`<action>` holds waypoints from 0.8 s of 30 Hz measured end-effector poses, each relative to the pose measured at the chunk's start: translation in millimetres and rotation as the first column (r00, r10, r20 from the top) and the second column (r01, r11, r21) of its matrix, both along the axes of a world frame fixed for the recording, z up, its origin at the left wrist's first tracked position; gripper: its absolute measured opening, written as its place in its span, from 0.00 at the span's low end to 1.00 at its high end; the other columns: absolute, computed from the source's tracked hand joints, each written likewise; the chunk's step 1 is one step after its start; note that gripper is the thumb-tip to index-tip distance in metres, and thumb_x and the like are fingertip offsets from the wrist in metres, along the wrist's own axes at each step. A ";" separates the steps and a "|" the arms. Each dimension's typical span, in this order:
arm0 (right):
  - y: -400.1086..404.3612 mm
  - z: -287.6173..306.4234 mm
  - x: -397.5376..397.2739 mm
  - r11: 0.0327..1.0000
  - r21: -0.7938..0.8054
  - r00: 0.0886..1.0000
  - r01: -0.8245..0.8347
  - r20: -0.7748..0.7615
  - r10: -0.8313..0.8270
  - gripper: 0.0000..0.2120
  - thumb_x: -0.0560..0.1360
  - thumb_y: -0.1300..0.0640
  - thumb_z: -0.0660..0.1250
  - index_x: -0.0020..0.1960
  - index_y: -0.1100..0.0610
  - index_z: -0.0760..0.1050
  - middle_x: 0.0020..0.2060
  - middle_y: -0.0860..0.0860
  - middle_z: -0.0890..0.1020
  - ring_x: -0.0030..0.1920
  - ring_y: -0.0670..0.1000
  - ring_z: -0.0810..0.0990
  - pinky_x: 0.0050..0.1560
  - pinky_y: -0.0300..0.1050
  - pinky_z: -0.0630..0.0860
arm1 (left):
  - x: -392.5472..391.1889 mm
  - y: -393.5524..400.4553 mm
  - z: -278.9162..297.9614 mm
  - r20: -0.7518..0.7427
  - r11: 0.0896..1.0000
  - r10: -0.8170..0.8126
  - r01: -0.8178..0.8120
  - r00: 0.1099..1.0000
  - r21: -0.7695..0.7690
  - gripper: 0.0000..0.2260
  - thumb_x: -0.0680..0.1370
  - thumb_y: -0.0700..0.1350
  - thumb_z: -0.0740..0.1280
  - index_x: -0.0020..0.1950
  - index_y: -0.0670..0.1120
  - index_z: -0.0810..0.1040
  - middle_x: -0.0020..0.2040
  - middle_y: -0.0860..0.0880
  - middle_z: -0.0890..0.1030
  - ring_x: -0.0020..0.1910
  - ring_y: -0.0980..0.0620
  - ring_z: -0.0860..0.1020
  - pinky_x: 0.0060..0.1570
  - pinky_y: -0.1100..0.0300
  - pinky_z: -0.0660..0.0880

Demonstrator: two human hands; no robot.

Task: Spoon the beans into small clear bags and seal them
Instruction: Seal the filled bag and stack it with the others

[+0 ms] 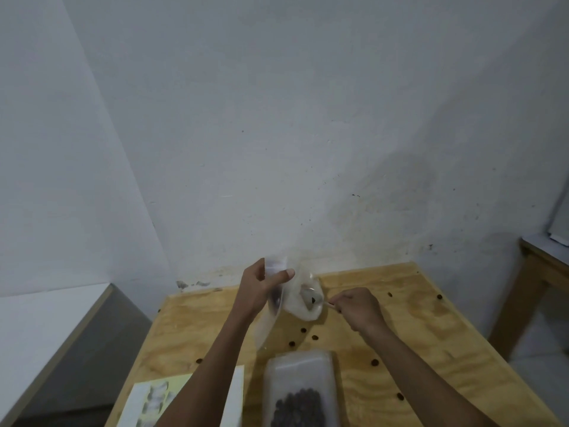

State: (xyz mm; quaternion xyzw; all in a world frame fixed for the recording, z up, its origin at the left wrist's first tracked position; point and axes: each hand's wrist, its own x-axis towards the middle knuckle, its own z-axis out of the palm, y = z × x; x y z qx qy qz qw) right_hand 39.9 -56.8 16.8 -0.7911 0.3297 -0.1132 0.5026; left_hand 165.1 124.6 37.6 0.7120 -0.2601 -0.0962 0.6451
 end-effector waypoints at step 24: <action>22.3 75.8 -2.4 0.976 -0.203 0.987 -0.075 0.122 0.102 0.10 0.76 0.56 0.70 0.42 0.61 0.87 0.35 0.47 0.86 0.36 0.50 0.84 0.36 0.49 0.80 | -11.9 37.7 -18.6 0.501 0.898 0.041 -0.252 0.864 0.361 0.42 0.64 0.66 0.79 0.72 0.48 0.73 0.65 0.54 0.77 0.60 0.55 0.76 0.56 0.59 0.76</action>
